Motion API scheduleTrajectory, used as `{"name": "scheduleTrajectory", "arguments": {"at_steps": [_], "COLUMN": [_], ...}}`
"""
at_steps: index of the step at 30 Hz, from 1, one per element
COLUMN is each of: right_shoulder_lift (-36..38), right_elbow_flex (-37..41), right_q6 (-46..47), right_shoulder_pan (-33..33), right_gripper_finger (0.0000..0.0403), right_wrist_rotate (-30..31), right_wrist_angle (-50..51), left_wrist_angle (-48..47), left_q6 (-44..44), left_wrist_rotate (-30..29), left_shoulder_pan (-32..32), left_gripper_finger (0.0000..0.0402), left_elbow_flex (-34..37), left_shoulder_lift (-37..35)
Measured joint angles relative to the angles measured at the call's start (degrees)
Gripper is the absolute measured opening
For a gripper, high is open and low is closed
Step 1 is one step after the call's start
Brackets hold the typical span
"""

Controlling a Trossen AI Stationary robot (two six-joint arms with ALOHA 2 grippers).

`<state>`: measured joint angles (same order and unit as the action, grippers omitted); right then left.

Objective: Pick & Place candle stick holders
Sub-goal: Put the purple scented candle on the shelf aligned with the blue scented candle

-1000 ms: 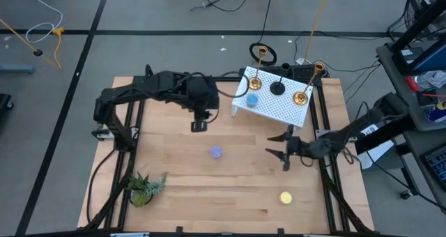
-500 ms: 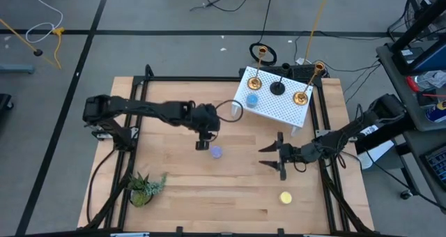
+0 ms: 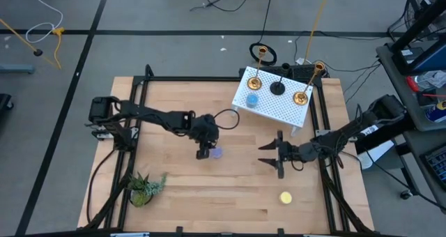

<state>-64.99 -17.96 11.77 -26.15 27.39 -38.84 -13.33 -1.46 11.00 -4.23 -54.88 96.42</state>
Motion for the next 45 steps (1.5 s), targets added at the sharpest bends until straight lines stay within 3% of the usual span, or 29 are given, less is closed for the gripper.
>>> {"name": "scheduleTrajectory", "arguments": {"at_steps": [10, 16, 21, 31, 38, 45], "right_shoulder_lift": [-0.19, -4.68, -10.59, -25.72, -33.39, -34.71], "right_elbow_flex": [0.00, 0.00, -0.02, -1.77, -7.42, -10.91], "right_q6": [-0.65, -0.46, -0.38, -0.49, -2.61, -4.05], "right_shoulder_pan": [4.80, 7.03, 7.45, 10.18, 13.18, 14.48], "right_gripper_finger": [0.0255, 0.0288, 0.0287, 0.0279, 0.0279, 0.0279], "right_wrist_rotate": [1.08, 0.90, 0.96, -8.51, -9.54, -11.71], "right_wrist_angle": [1.00, -0.89, -5.62, -24.23, -24.42, -24.26], "left_wrist_angle": [1.88, 3.11, 5.99, 12.52, 17.77, 17.83], "left_q6": [3.72, 3.70, 3.74, 6.72, 3.60, -1.51], "left_wrist_rotate": [0.57, 0.73, 0.79, 0.33, -0.72, -1.14], "left_shoulder_pan": [0.44, 0.39, 0.24, 0.27, 1.62, 2.64], "left_gripper_finger": [0.0118, 0.0064, 0.0010, 0.0006, 0.0005, 0.0004], "left_elbow_flex": [1.86, 1.84, 1.62, -0.73, -5.06, -8.78], "left_shoulder_lift": [0.02, 2.15, 4.28, 2.49, 2.51, 2.93]}}
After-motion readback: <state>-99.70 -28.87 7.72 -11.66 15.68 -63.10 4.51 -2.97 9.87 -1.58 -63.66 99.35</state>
